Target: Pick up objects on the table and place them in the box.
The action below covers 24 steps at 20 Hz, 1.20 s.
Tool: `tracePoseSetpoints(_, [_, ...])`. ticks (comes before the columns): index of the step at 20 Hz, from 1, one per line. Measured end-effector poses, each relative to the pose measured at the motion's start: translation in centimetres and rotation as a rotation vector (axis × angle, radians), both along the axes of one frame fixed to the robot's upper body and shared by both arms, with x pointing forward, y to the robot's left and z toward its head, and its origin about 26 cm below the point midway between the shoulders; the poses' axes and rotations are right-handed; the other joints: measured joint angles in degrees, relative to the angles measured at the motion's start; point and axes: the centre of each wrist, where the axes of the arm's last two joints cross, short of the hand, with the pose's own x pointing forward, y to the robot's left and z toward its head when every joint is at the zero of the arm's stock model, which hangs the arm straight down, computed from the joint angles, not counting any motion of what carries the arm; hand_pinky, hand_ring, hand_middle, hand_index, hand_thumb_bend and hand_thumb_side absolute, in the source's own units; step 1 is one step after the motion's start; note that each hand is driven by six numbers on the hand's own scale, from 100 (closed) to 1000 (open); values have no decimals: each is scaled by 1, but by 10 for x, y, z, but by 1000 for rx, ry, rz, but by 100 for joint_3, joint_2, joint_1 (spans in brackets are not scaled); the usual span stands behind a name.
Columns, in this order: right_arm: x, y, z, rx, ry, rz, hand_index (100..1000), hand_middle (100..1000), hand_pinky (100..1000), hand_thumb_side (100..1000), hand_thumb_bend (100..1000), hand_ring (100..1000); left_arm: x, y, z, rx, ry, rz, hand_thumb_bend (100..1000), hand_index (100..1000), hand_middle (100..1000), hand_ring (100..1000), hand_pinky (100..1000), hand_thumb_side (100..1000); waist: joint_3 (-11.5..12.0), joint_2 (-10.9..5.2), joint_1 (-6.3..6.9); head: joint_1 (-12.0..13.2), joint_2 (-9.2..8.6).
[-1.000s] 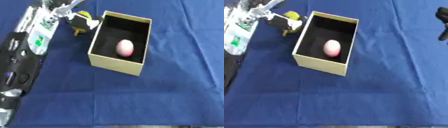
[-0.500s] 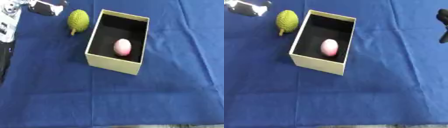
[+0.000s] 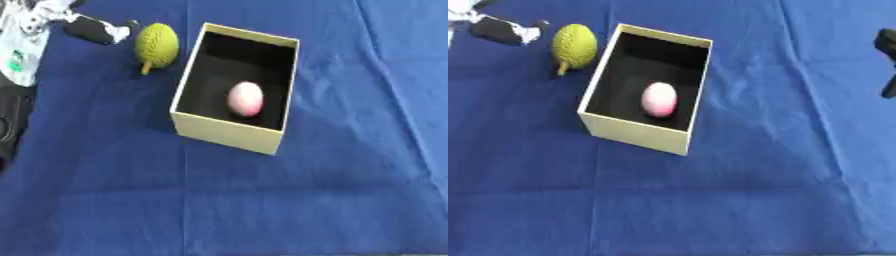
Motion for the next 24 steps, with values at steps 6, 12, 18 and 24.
tracePoseSetpoints(6, [3, 3, 2, -17, 4, 17, 813, 422, 939, 525, 100, 900, 9, 2, -4, 31, 68, 11, 430, 930, 853, 918, 905, 562, -129, 65, 88, 61, -95])
tracePoseSetpoints(12, [4, 5, 4, -27, 10, 26, 813, 420, 941, 525, 100, 901, 16, 9, -14, 55, 133, 81, 416, 926, 846, 915, 898, 566, -222, 112, 157, 125, -146])
tracePoseSetpoints(18, [5, 7, 3, -29, 20, 34, 813, 419, 942, 525, 100, 902, 20, 12, -22, 83, 173, 124, 355, 890, 793, 868, 851, 494, -236, 121, 162, 155, -156])
tracePoseSetpoints(24, [5, 7, 2, -26, 21, 35, 814, 418, 943, 525, 100, 902, 22, 5, -27, 107, 167, 144, 112, 766, 633, 720, 719, 231, -237, 121, 151, 176, -169])
